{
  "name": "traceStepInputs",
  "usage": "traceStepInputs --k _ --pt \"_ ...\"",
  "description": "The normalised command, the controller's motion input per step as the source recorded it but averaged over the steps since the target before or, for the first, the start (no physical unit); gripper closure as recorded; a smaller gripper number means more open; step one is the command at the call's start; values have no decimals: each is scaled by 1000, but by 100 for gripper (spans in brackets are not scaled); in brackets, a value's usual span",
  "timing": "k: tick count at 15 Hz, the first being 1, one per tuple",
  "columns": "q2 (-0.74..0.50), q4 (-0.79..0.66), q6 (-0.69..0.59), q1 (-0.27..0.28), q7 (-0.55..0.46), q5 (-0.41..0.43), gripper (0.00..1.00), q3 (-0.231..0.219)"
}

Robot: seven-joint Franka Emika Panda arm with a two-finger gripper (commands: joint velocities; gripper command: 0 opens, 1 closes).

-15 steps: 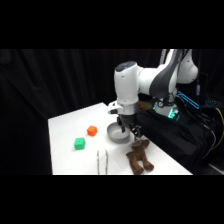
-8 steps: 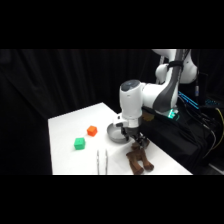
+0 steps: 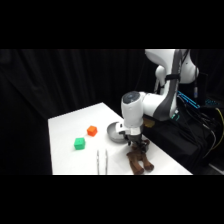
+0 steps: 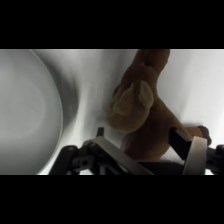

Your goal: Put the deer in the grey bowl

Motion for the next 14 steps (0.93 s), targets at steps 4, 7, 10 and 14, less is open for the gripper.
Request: traceStepInputs --k 4,7,10,14 --pt "163 41 171 -27 -46 66 0 78" --pt "116 37 132 -38 -53 66 22 77" --pt "83 32 107 -56 -70 86 43 83" --pt "80 34 86 -97 -115 130 76 95"
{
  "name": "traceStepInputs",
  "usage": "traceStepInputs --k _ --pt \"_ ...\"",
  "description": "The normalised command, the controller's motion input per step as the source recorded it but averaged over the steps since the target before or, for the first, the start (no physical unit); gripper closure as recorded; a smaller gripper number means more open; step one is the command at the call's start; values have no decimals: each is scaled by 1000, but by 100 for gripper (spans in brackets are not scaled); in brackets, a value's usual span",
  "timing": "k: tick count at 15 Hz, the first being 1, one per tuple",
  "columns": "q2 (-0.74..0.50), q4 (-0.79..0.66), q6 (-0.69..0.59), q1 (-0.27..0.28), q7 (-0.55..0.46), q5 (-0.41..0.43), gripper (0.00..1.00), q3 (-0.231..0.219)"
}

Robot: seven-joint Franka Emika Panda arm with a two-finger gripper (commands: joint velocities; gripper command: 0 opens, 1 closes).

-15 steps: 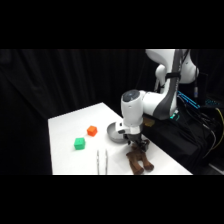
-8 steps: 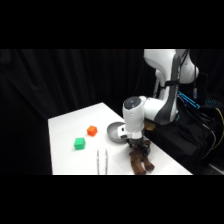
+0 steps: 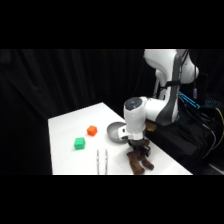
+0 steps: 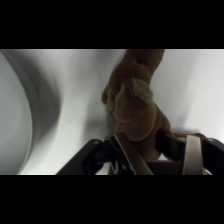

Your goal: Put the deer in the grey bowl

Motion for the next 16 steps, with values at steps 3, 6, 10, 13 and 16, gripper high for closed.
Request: traceStepInputs --k 3,6,10,13,16 --pt "43 24 46 -104 -118 147 92 93" --pt "-130 -19 -108 -56 -38 140 97 83" --pt "-459 -93 -339 8 64 110 92 57" --pt "-668 -82 -532 17 84 117 92 11" --pt "-623 5 -537 1 52 94 93 -67"
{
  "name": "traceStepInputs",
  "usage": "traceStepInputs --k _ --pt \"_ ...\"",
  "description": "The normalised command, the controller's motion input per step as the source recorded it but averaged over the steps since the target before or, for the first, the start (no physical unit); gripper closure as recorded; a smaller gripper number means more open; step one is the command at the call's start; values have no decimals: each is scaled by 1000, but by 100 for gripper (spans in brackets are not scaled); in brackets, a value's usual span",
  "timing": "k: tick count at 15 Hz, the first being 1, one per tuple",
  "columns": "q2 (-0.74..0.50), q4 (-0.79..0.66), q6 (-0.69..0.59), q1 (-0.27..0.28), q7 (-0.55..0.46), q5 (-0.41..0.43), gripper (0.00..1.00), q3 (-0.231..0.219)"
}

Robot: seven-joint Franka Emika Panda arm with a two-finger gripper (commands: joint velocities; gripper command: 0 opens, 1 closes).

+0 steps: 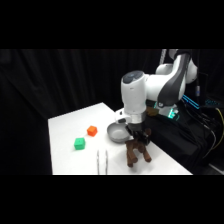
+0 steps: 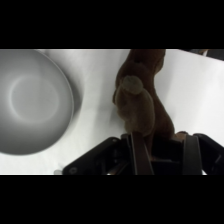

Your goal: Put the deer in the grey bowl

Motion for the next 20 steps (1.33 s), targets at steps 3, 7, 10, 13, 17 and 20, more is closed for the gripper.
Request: traceStepInputs --k 3,7,10,13,17,20 --pt "-387 85 -383 -70 -38 88 94 -145" --pt "-234 42 -214 -125 -98 96 93 -169" --pt "-185 -55 -112 -106 -99 87 93 -122" --pt "-153 -123 -33 -87 -106 81 93 -90" --pt "-24 -136 134 -84 -162 105 93 -77" --pt "110 -93 298 -85 -213 117 93 -65"
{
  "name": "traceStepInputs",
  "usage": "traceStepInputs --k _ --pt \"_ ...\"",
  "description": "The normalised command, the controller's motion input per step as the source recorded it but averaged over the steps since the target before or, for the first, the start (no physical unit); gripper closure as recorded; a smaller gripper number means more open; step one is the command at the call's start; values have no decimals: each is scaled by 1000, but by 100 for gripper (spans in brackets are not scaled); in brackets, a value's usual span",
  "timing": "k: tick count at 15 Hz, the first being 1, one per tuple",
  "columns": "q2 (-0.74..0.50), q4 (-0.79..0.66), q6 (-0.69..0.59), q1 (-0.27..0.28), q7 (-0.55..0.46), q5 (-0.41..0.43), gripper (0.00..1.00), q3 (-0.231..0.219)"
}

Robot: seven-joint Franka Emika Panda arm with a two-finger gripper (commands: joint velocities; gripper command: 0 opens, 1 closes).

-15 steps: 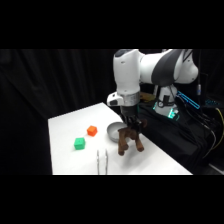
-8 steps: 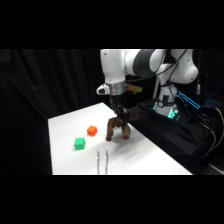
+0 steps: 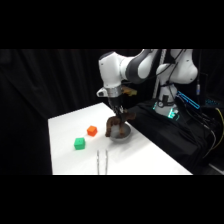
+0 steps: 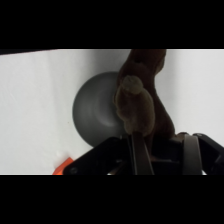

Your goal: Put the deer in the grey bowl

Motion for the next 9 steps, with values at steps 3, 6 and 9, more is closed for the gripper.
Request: traceStepInputs --k 3,6,9 --pt "172 -22 295 -76 -229 160 94 -38" --pt "193 53 212 -62 -217 193 68 -4" --pt "105 66 110 -49 -186 178 58 25"
